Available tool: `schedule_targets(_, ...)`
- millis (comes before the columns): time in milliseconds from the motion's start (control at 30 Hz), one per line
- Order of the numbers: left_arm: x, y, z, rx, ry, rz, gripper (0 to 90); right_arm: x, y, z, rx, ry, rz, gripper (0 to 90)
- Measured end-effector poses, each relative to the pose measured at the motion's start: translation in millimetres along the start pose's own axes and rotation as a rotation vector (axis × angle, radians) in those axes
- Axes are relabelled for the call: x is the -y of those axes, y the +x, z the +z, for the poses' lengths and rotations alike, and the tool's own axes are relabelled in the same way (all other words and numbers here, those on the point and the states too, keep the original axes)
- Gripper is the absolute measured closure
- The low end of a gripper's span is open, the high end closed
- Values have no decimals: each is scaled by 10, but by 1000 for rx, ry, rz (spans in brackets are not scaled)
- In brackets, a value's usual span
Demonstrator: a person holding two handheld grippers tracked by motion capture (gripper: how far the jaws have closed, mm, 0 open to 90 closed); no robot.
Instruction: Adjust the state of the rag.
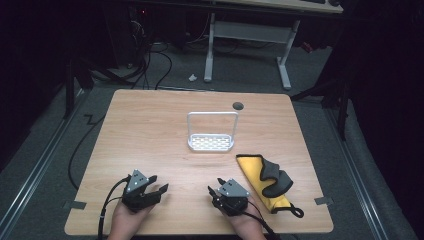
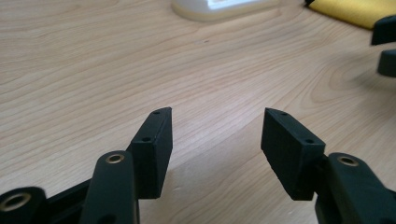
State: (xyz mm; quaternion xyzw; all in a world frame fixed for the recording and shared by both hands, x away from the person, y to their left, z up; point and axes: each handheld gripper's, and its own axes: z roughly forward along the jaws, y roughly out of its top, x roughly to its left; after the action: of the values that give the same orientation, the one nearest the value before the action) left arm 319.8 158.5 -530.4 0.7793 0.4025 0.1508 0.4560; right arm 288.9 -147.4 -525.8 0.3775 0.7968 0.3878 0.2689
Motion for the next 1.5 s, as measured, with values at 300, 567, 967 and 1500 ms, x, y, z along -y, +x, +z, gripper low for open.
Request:
schedule_targets(300, -8, -80, 25, 12, 6, 6, 431, 1, 30, -41, -27, -2, -9, 542)
schedule_targets(567, 1, -67, -2, 21, -8, -8, 438, 1, 81, -27, -41, 3, -27, 542)
schedule_targets(967, 8, -2, -40, 39, -29, -32, 456, -47, 106, -105, -57, -23, -13, 554)
schedule_targets(1500, 40, 52, -81, 51, -37, -85, 445, -257, -286, -913, 17, -142, 84, 544)
